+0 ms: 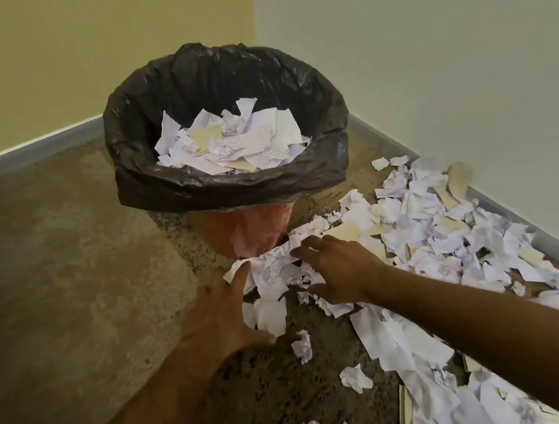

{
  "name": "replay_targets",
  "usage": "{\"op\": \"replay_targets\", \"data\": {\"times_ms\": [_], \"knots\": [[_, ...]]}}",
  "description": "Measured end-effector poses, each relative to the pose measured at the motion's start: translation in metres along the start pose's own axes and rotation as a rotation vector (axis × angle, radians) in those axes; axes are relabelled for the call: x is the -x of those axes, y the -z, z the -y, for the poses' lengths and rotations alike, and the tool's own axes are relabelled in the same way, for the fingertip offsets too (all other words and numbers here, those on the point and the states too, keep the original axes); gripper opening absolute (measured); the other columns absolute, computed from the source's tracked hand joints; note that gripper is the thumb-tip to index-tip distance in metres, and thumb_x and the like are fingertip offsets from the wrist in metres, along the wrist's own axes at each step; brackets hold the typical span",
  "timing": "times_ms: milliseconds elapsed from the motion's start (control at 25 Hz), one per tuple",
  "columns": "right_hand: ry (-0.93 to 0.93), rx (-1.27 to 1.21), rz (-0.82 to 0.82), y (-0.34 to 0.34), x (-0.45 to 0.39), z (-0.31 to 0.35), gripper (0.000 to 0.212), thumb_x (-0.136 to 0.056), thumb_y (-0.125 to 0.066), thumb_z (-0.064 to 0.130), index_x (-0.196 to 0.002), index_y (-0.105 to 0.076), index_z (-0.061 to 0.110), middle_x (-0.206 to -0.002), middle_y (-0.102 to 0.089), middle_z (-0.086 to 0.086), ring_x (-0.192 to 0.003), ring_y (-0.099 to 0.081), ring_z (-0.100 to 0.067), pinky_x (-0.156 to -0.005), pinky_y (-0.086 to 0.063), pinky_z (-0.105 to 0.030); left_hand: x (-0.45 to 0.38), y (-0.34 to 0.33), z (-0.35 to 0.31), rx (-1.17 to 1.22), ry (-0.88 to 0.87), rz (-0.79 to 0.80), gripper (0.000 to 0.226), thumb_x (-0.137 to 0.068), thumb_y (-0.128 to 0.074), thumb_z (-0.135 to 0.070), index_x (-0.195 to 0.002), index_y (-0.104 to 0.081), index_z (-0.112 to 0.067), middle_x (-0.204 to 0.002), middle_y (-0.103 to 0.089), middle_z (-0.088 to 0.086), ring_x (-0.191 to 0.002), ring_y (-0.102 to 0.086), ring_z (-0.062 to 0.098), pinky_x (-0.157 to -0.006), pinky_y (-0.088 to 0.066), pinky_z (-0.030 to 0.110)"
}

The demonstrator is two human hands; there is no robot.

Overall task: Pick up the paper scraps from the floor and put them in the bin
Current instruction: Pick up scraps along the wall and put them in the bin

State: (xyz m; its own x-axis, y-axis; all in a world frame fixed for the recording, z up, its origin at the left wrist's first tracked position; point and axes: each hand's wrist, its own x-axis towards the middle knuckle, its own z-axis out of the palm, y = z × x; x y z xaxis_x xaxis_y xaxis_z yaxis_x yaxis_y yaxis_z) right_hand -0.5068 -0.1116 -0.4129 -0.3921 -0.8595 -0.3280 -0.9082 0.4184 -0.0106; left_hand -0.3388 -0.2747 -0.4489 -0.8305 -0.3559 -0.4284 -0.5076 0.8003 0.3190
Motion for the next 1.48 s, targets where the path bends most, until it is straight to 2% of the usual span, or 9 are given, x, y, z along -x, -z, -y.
{"op": "replay_targets", "data": {"times_ms": [120,320,480,680,800,960,1240,1400,1480], "knots": [[0.055,0.097,0.102,-0.025,-0.019,-0.006,0.096,-0.080,-0.072,0.046,-0.152,-0.010,0.032,-0.157,-0.016,-0.009,-0.130,-0.040,-0.034,-0.084,-0.054,-0.041,-0.015,-0.016,-0.012,0.066,0.066,-0.076,0.142,-0.042,-0.081,-0.074,-0.149,0.007,-0.043,-0.154,-0.010,0.007,-0.137,-0.029,0.033,-0.100,-0.042,0.046],[0.146,0.113,0.047,-0.038,-0.048,-0.012,0.107,-0.076,-0.077,0.044,-0.151,-0.001,0.040,-0.160,0.000,-0.014,-0.129,-0.037,-0.036,-0.087,-0.053,-0.041,-0.040,-0.030,-0.019,0.081,0.123,-0.049,0.137,-0.046,-0.088,-0.062,-0.147,0.004,-0.049,-0.155,-0.007,0.009,-0.137,-0.025,0.037,-0.098,-0.044,0.048],[0.151,0.112,0.038,-0.044,-0.066,-0.010,0.091,-0.082,-0.073,0.038,-0.150,-0.013,0.041,-0.156,-0.015,-0.016,-0.128,-0.038,-0.039,-0.092,-0.052,-0.045,-0.050,-0.034,-0.010,0.105,0.133,-0.057,0.111,-0.054,-0.087,-0.056,-0.145,-0.025,-0.042,-0.150,-0.017,0.006,-0.131,-0.030,0.033,-0.096,-0.043,0.044],[0.168,0.100,0.054,-0.047,-0.069,-0.007,0.051,-0.093,-0.059,0.022,-0.142,-0.044,0.029,-0.146,-0.043,-0.012,-0.125,-0.044,-0.034,-0.093,-0.051,-0.043,-0.055,-0.048,-0.006,0.291,0.108,-0.192,0.069,-0.057,-0.092,-0.034,-0.119,-0.061,-0.030,-0.126,-0.041,-0.002,-0.112,-0.049,0.023,-0.091,-0.049,0.036],[0.183,0.067,0.014,-0.052,-0.069,-0.005,0.042,-0.092,-0.059,0.017,-0.134,-0.057,0.022,-0.131,-0.060,-0.010,-0.117,-0.053,-0.030,-0.096,-0.050,-0.040,-0.058,-0.049,-0.007,0.355,0.142,-0.236,0.040,-0.063,-0.089,-0.021,-0.098,-0.071,-0.019,-0.112,-0.053,-0.001,-0.099,-0.056,0.018,-0.080,-0.045,0.023],[0.184,0.003,0.007,-0.052,-0.061,-0.013,0.034,-0.090,-0.060,0.015,-0.123,-0.067,0.019,-0.121,-0.067,-0.009,-0.109,-0.061,-0.027,-0.093,-0.051,-0.036,-0.054,-0.052,-0.003,0.385,0.160,-0.299,0.011,-0.067,-0.080,-0.009,-0.072,-0.073,-0.015,-0.096,-0.067,0.003,-0.086,-0.063,0.019,-0.066,-0.037,0.018],[0.090,-0.361,-0.234,-0.024,-0.016,-0.029,0.022,-0.080,-0.066,0.010,-0.097,-0.079,0.018,-0.095,-0.076,-0.001,-0.079,-0.071,-0.019,-0.073,-0.054,-0.026,-0.020,-0.043,-0.005,0.613,0.165,-0.395,0.026,-0.068,-0.083,-0.007,-0.063,-0.066,-0.026,-0.087,-0.070,-0.010,-0.078,-0.067,0.011,-0.070,-0.050,0.021],[0.101,-0.456,-0.434,0.019,0.025,-0.031,0.022,-0.068,-0.075,0.002,-0.082,-0.080,0.017,-0.082,-0.076,0.003,-0.066,-0.070,-0.008,-0.062,-0.058,-0.026,0.010,0.001,-0.021,0.666,0.003,-0.483,0.042,-0.065,-0.086,-0.002,-0.054,-0.059,-0.032,-0.075,-0.066,-0.012,-0.068,-0.062,-0.001,-0.060,-0.045,0.010],[0.081,-0.488,-0.515,0.049,0.047,-0.031,0.028,-0.064,-0.078,-0.004,-0.080,-0.080,0.019,-0.082,-0.074,0.011,-0.066,-0.068,0.001,-0.063,-0.057,-0.017,0.030,0.032,-0.029,0.682,-0.071,-0.512,0.045,-0.064,-0.087,-0.003,-0.051,-0.058,-0.034,-0.076,-0.066,-0.015,-0.070,-0.063,-0.001,-0.058,-0.046,0.010]]}}
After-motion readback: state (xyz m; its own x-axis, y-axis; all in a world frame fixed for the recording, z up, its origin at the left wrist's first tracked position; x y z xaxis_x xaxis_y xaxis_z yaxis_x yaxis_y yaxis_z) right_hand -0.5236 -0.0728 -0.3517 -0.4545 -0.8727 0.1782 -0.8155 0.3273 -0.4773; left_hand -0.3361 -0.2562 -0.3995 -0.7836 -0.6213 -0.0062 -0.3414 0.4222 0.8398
